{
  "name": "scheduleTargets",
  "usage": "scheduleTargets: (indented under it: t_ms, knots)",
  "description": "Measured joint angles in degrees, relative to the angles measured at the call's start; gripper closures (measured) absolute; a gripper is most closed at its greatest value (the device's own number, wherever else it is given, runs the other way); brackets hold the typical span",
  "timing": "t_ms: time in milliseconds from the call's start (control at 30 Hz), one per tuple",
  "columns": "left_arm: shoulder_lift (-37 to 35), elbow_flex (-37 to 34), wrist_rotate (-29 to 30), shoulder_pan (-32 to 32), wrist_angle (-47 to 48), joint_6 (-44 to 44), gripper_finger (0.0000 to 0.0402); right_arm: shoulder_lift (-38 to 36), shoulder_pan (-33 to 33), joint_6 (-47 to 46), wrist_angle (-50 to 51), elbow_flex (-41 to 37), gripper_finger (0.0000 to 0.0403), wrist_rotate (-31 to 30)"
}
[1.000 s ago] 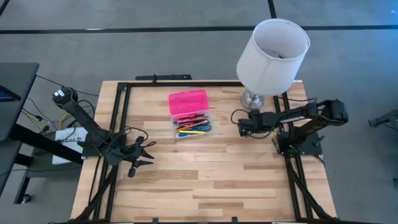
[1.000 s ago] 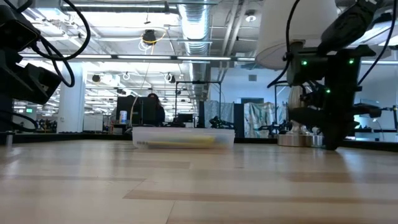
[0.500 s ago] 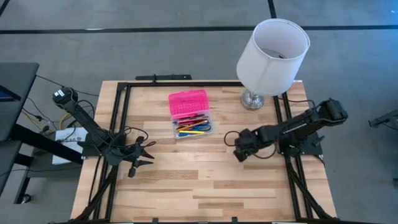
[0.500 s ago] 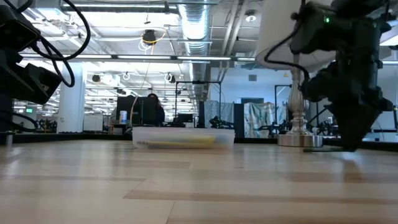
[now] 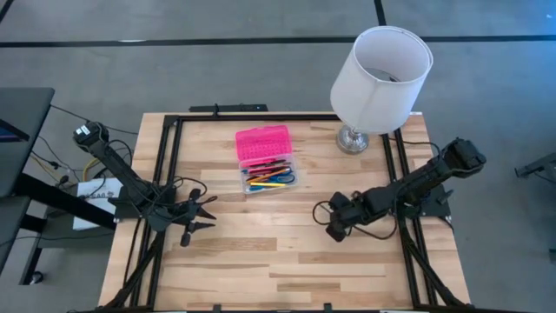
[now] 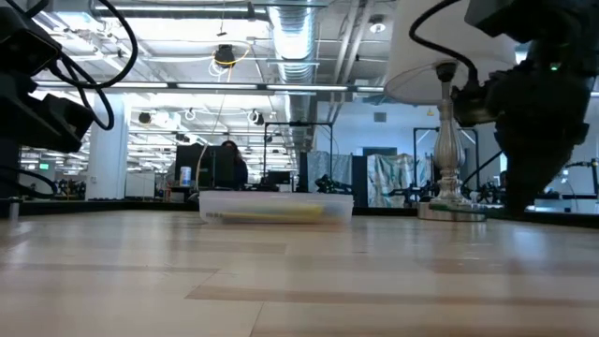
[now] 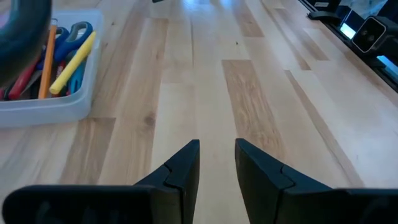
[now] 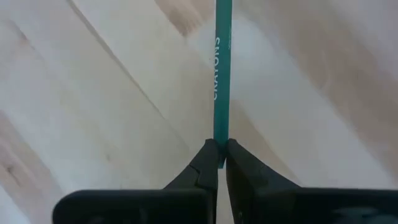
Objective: Pick & place school supplies into a supply box
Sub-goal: Put the green crayon into the pink supply box
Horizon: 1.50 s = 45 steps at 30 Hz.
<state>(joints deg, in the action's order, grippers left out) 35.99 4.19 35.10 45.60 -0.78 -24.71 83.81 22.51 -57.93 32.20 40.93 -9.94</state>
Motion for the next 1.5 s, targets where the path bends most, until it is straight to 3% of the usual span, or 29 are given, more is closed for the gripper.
scheduleTargets:
  t_ms: [367,867,1067,1367,1500]
  knots:
    - [0.02,0.00,0.30,0.00,0.00,0.05,0.0306,-0.02,-3.01,13.14,-10.38,0.04,0.0399,-6.60]
    - [0.02,0.00,1.80,0.00,0.00,1.19,0.0306,-0.02,-15.26,38.25,-35.57,0.12,0.0401,-9.00]
    - [0.02,0.02,1.90,0.00,0.03,1.25,0.0306,5.75,-18.77,45.46,-44.32,2.61,0.0401,-9.61]
    - [0.02,0.04,1.72,0.00,0.02,1.55,0.0306,20.94,-22.92,51.83,-37.17,15.25,0.0402,-7.91]
    - [0.00,0.04,0.90,0.00,0.00,1.41,0.0306,24.24,-24.21,51.97,-29.27,20.93,0.0402,-7.32]
